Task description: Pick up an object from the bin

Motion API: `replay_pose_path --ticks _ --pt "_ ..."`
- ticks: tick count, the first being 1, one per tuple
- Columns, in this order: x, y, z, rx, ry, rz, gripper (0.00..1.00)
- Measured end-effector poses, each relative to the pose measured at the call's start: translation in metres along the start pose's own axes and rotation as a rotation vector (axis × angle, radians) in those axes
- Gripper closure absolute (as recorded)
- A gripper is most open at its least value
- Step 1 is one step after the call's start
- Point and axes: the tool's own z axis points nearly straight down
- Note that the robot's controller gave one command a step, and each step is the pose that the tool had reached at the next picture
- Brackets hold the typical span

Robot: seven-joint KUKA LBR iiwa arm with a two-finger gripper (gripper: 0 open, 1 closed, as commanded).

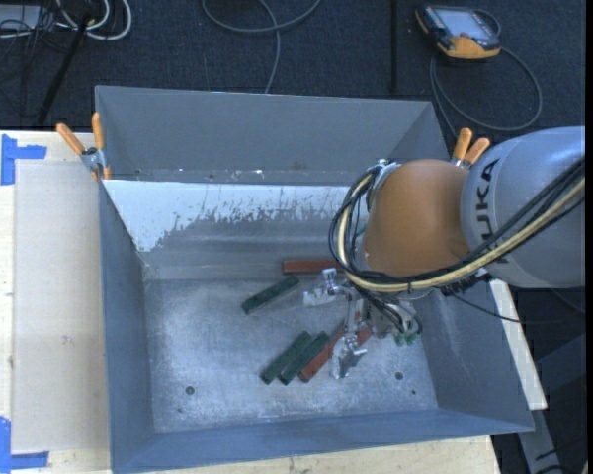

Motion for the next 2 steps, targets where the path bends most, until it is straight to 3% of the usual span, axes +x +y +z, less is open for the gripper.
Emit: replay_pose_path --ticks 1,2 --pt "0.007 0.000 0.014 -0.003 -0.002 -0.055 0.00" --pt "0.009 -0.012 -0.007 -0.004 0.020 -0.178 0.00"
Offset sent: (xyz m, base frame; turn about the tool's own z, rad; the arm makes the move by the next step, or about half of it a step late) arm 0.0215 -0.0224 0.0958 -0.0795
